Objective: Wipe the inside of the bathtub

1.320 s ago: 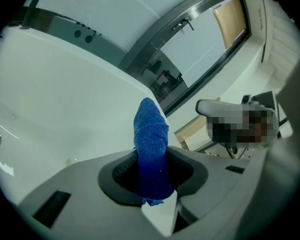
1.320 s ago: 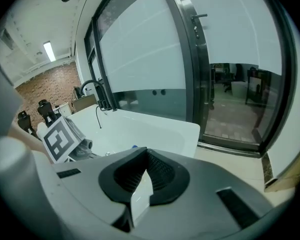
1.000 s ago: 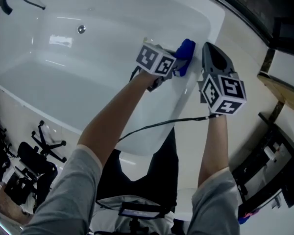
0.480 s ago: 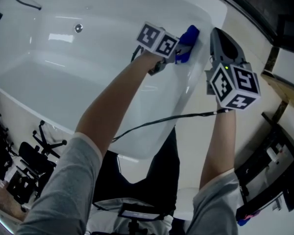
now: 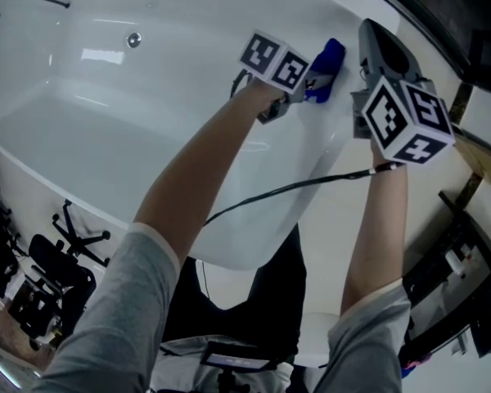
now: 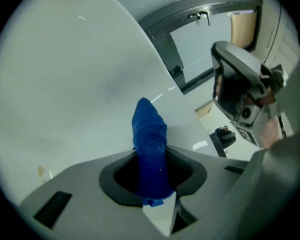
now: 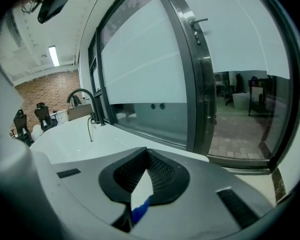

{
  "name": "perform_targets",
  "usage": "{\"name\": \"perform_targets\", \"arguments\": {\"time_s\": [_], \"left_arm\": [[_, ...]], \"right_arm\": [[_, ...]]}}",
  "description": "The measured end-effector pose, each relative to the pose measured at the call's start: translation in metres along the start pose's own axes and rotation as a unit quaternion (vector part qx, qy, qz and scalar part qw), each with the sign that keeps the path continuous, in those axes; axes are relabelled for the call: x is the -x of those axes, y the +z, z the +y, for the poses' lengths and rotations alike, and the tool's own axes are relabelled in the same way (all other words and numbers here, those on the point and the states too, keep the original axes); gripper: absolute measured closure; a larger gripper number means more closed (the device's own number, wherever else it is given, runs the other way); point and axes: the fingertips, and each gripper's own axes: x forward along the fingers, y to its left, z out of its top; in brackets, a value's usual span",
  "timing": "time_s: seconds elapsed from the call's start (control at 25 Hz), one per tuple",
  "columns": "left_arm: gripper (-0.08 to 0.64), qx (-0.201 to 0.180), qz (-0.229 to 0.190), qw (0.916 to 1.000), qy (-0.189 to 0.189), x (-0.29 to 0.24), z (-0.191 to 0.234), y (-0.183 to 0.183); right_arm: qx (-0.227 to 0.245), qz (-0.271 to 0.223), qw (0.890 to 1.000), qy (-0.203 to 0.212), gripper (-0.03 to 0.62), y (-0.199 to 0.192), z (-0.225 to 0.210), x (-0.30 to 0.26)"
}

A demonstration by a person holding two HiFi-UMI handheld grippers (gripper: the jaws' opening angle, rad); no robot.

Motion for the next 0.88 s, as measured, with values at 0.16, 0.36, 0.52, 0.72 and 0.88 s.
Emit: {"name": "perform_targets", "arguments": {"time_s": [0.16, 0.36, 0.52, 0.72, 0.88], "left_arm": [[0.44, 0.004, 0.02, 0.9998, -0.007, 0.006, -0.003, -0.041], [0.439, 0.008, 0.012, 0.9999, -0.005, 0.007, 0.005, -0.045], [0.439, 0.006, 0.008, 0.9997, 0.02, -0.002, 0.033, -0.027], [0.439, 0.002, 0.008, 0.9999, 0.014, -0.01, 0.056, -0.008], [0.439, 0.009, 0.009, 0.9999, -0.008, -0.01, 0.053, -0.017]], "right_arm": [[-0.001, 0.005, 1.0, 0.01, 0.583, -0.001, 0.011, -0.014], [-0.003, 0.011, 1.0, 0.021, 0.583, -0.008, 0.023, -0.033], [-0.005, 0.012, 1.0, 0.026, 0.583, -0.012, 0.024, -0.042], [-0.013, 0.018, 0.999, 0.035, 0.583, -0.019, 0.024, -0.05], [-0.014, 0.019, 0.999, 0.046, 0.583, -0.021, 0.027, -0.05]]}}
